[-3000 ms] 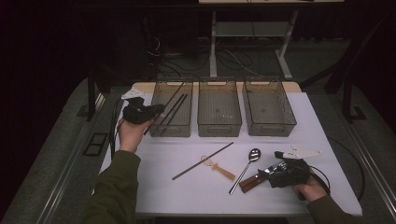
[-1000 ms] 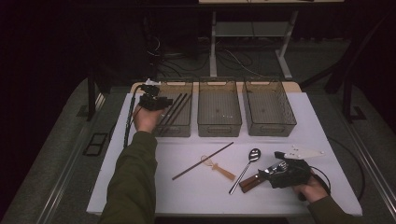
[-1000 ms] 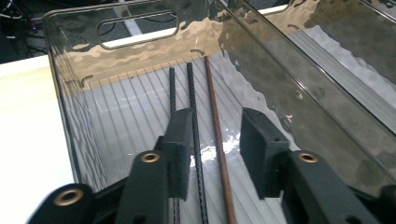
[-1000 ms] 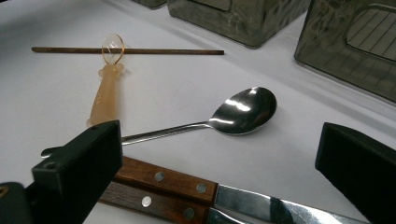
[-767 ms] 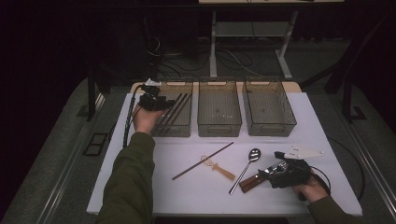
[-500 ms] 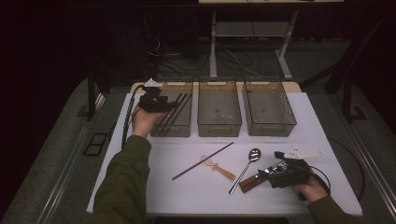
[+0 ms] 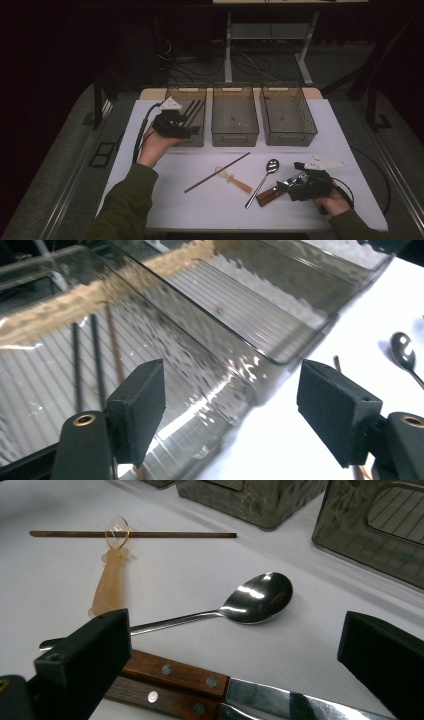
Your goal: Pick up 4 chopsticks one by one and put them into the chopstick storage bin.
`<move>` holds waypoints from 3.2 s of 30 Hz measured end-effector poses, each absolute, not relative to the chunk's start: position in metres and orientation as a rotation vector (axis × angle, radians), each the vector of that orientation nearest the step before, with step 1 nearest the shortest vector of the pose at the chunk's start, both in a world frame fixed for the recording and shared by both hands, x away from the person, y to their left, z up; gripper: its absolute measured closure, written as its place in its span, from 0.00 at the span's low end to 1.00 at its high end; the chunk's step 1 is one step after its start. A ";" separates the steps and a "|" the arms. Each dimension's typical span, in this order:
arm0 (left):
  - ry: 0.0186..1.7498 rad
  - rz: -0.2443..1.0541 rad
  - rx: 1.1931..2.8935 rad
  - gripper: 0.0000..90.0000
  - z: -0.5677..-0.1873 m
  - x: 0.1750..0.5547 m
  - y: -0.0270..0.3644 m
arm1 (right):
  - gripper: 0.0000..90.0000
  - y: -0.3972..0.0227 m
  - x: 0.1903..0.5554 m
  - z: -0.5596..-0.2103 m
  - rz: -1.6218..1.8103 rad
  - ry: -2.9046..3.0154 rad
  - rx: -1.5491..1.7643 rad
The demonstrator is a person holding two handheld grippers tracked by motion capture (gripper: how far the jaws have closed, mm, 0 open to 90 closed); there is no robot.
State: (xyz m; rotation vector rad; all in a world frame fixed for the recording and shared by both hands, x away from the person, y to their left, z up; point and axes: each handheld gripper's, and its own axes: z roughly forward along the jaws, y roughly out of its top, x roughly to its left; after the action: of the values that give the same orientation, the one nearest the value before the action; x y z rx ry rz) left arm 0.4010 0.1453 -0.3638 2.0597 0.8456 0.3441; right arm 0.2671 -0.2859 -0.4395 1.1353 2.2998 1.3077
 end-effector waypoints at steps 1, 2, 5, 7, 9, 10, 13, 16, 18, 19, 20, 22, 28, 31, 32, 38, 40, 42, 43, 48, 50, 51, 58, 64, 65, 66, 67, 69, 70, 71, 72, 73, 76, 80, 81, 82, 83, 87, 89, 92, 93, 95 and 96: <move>0.842 0.340 2.060 0.29 -0.366 0.398 0.145 | 0.01 -0.286 0.267 -0.439 1.308 2.300 1.131; 0.840 0.333 2.060 0.28 -0.368 0.394 0.144 | 0.01 -0.286 0.267 -0.439 1.309 2.300 1.130; 0.828 0.319 2.055 0.27 -0.373 0.385 0.143 | 0.01 -0.286 0.267 -0.439 1.308 2.298 1.130; 0.827 0.312 2.045 0.27 -0.376 0.378 0.142 | 0.01 -0.286 0.267 -0.439 1.309 2.299 1.130; 0.821 0.303 2.040 0.27 -0.380 0.372 0.142 | 0.01 -0.286 0.267 -0.439 1.309 2.300 1.130; 0.821 0.303 2.035 0.27 -0.382 0.369 0.142 | 0.01 -0.286 0.267 -0.439 1.309 2.300 1.129; 0.827 0.303 2.023 0.27 -0.390 0.357 0.144 | 0.01 -0.286 0.267 -0.439 1.307 2.300 1.129; 0.820 0.308 2.044 0.27 -0.396 0.345 0.146 | 0.01 -0.286 0.266 -0.439 1.311 2.296 1.128; 0.817 0.308 2.045 0.28 -0.399 0.337 0.147 | 0.01 -0.286 0.266 -0.439 1.309 2.298 1.126; 0.812 0.307 2.050 0.28 -0.400 0.334 0.147 | 0.01 -0.286 0.266 -0.438 1.308 2.297 1.124; 0.809 0.303 2.049 0.29 -0.401 0.331 0.147 | 0.01 -0.286 0.265 -0.438 1.310 2.297 1.123; 0.802 0.293 2.046 0.31 -0.403 0.326 0.146 | 0.01 -0.286 0.265 -0.438 1.307 2.296 1.120; 0.771 0.255 2.065 0.41 -0.411 0.312 0.142 | 0.01 -0.286 0.265 -0.439 1.303 2.296 1.120; 0.759 0.234 2.075 0.47 -0.415 0.308 0.140 | 0.01 -0.286 0.265 -0.439 1.298 2.299 1.120; 0.752 0.232 2.083 0.49 -0.416 0.308 0.139 | 0.01 -0.286 0.265 -0.439 1.298 2.300 1.121; 0.741 0.211 2.097 0.63 -0.420 0.307 0.133 | 0.01 -0.285 0.265 -0.439 1.296 2.302 1.117; 0.746 0.179 2.094 0.67 -0.422 0.308 0.132 | 0.01 -0.285 0.265 -0.439 1.294 2.304 1.115; 0.747 0.166 2.110 0.72 -0.425 0.309 0.129 | 0.01 -0.285 0.265 -0.439 1.290 2.306 1.113; 0.741 0.162 2.114 0.73 -0.426 0.309 0.128 | 0.01 -0.285 0.266 -0.439 1.288 2.306 1.114; 0.731 0.153 2.138 0.81 -0.432 0.311 0.121 | 0.01 -0.285 0.265 -0.439 1.287 2.306 1.111; 0.726 0.148 2.158 0.83 -0.434 0.312 0.119 | 0.01 -0.285 0.265 -0.439 1.286 2.307 1.114; 0.721 0.145 2.165 0.83 -0.435 0.312 0.117 | 0.01 -0.284 0.265 -0.439 1.285 2.308 1.114; 0.700 0.143 2.202 0.85 -0.440 0.311 0.110 | 0.01 -0.284 0.265 -0.439 1.284 2.310 1.112; 0.693 0.148 2.225 0.85 -0.444 0.313 0.108 | 0.01 -0.284 0.265 -0.440 1.283 2.311 1.113; 0.698 0.143 2.223 0.85 -0.444 0.313 0.107 | 0.01 -0.284 0.265 -0.440 1.283 2.311 1.112; 0.696 0.142 2.226 0.85 -0.444 0.313 0.107 | 0.01 -0.284 0.265 -0.440 1.283 2.311 1.112; 0.694 0.145 2.226 0.85 -0.445 0.313 0.106 | 0.01 -0.284 0.265 -0.440 1.284 2.311 1.112; 0.706 0.145 2.221 0.86 -0.446 0.313 0.105 | 0.01 -0.284 0.265 -0.440 1.283 2.311 1.112; 0.702 0.145 2.230 0.86 -0.446 0.313 0.105 | 0.01 -0.284 0.265 -0.440 1.283 2.311 1.112; 0.701 0.147 2.236 0.86 -0.447 0.313 0.105 | 0.01 -0.284 0.265 -0.440 1.283 2.311 1.111; 0.690 0.151 2.243 0.86 -0.447 0.314 0.104 | 0.01 -0.284 0.265 -0.440 1.283 2.311 1.111; 0.693 0.152 2.245 0.87 -0.448 0.314 0.104 | 0.01 -0.284 0.265 -0.440 1.283 2.311 1.111; 0.699 0.151 2.250 0.87 -0.449 0.314 0.102 | 0.01 -0.284 0.265 -0.440 1.283 2.312 1.111; 0.698 0.155 2.252 0.88 -0.450 0.314 0.102 | 0.01 -0.284 0.265 -0.440 1.284 2.312 1.112; 0.697 0.157 2.253 0.88 -0.450 0.314 0.102 | 0.01 -0.284 0.265 -0.440 1.283 2.312 1.111; 0.694 0.162 2.256 0.89 -0.450 0.314 0.102 | 0.01 -0.284 0.265 -0.440 1.283 2.313 1.111; 0.695 0.164 2.257 0.89 -0.450 0.313 0.101 | 0.01 -0.284 0.265 -0.440 1.283 2.313 1.111; 0.697 0.174 2.259 0.91 -0.450 0.313 0.101 | 0.01 -0.284 0.265 -0.440 1.282 2.312 1.111; 0.702 0.178 2.258 0.92 -0.450 0.313 0.101 | 0.01 -0.284 0.265 -0.440 1.282 2.312 1.111; 0.704 0.188 2.262 0.93 -0.450 0.312 0.100 | 0.01 -0.283 0.265 -0.440 1.281 2.313 1.109; 0.702 0.192 2.265 0.93 -0.450 0.312 0.100 | 0.01 -0.283 0.265 -0.440 1.280 2.313 1.109; 0.699 0.196 2.267 0.93 -0.449 0.311 0.100 | 0.01 -0.283 0.265 -0.440 1.279 2.314 1.109; 0.700 0.195 2.266 0.94 -0.449 0.312 0.100 | 0.01 -0.283 0.265 -0.440 1.280 2.313 1.110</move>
State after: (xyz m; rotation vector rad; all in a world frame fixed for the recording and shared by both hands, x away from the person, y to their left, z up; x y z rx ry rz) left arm 0.3116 0.0995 -0.4494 2.2656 0.7001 0.1951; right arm 0.2654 -0.2833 -0.4401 1.1098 2.3132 1.2803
